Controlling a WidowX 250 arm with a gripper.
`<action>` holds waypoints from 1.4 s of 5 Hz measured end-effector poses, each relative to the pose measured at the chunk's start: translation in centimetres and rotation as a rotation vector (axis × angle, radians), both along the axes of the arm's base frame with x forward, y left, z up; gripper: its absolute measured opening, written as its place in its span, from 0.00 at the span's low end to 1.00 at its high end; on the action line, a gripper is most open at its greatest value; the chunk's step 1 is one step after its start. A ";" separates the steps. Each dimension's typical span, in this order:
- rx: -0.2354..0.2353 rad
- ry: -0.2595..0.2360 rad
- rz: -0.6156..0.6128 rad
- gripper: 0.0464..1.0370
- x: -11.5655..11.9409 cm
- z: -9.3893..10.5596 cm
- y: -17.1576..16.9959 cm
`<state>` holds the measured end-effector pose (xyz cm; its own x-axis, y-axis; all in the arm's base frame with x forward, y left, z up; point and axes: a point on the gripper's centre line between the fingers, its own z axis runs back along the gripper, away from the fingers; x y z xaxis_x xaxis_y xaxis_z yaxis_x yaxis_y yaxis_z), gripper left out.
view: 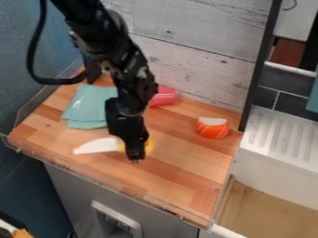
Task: Move the yellow knife to the lower right side of the table
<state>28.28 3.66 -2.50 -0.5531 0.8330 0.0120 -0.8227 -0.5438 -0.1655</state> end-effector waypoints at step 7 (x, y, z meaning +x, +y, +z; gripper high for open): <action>-0.154 -0.050 0.468 0.44 5.6 -2.8 -7.7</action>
